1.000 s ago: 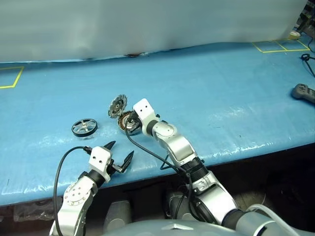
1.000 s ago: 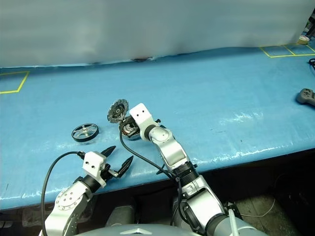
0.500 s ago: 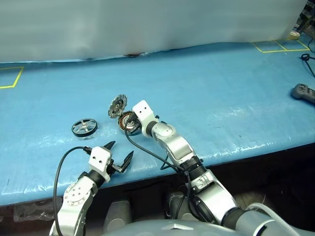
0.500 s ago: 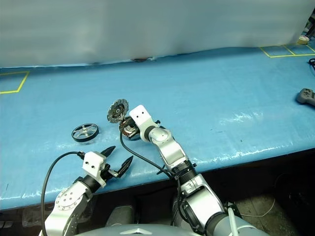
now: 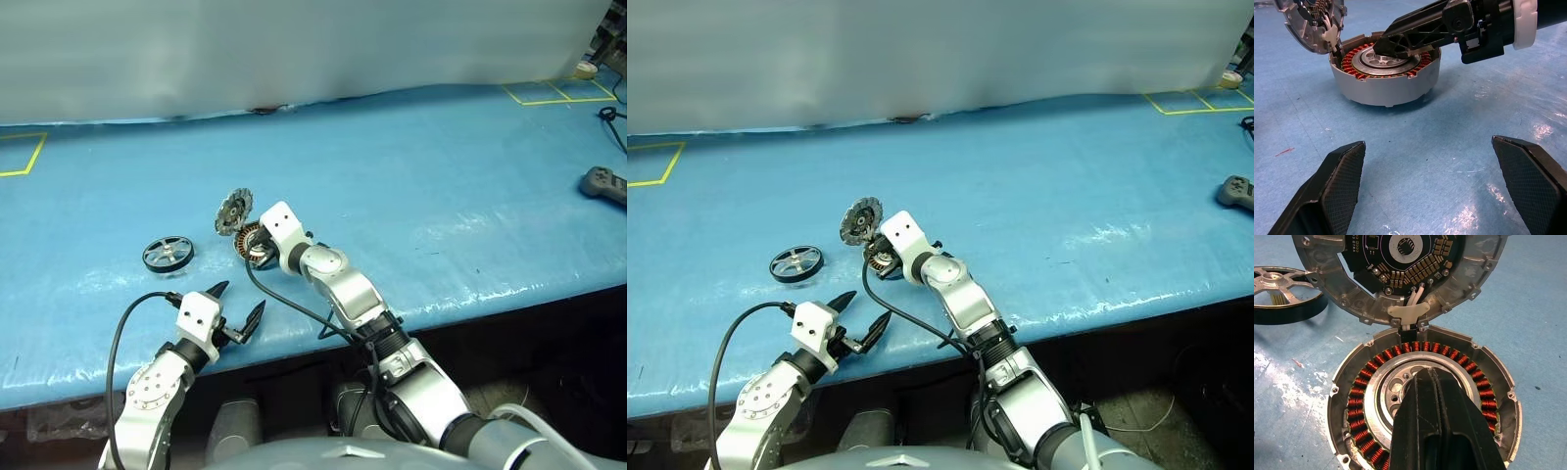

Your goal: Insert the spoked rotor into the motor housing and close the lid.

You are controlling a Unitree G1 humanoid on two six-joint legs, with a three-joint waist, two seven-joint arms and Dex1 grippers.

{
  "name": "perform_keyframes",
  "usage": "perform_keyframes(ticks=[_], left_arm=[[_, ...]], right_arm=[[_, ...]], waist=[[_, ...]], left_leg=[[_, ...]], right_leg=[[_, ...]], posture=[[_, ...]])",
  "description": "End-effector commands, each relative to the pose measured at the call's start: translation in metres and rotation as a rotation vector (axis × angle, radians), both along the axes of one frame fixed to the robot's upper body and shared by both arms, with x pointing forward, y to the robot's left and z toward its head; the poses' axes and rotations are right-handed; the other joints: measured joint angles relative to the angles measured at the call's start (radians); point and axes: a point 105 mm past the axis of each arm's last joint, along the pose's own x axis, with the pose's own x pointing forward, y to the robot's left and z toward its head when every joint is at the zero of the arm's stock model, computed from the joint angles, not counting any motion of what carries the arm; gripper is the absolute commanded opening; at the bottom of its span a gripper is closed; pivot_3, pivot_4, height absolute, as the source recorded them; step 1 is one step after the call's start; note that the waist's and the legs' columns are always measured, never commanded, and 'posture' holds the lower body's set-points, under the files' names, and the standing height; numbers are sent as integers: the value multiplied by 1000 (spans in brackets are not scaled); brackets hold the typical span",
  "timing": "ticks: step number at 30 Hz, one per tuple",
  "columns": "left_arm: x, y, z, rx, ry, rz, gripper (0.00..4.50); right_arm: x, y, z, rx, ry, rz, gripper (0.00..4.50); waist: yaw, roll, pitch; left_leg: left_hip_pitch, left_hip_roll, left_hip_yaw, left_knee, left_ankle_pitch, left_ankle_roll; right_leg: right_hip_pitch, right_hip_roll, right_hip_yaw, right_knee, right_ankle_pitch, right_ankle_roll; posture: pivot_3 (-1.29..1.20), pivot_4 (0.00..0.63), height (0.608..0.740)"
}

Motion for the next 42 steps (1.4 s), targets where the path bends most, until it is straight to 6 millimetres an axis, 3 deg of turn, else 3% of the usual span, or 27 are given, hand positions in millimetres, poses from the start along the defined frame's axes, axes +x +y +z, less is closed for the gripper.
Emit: perform_keyframes(ticks=[1,42], left_arm=[[0,-3,7,-6,-23,-11,4500],[0,-4,4,-16,-17,-11,4500]], right_arm=[[-4,9,9,29,-26,32,26],[-9,3,-16,-16,53,85,26]], waist=[[0,0,0],[-3,0,0]], left_leg=[[0,0,0,0,0,0],[3,0,0,0,0,0]], right_leg=[[0,0,0,0,0,0],[2,0,0,0,-1,-1]], posture=[[0,150,740],[0,150,740]])
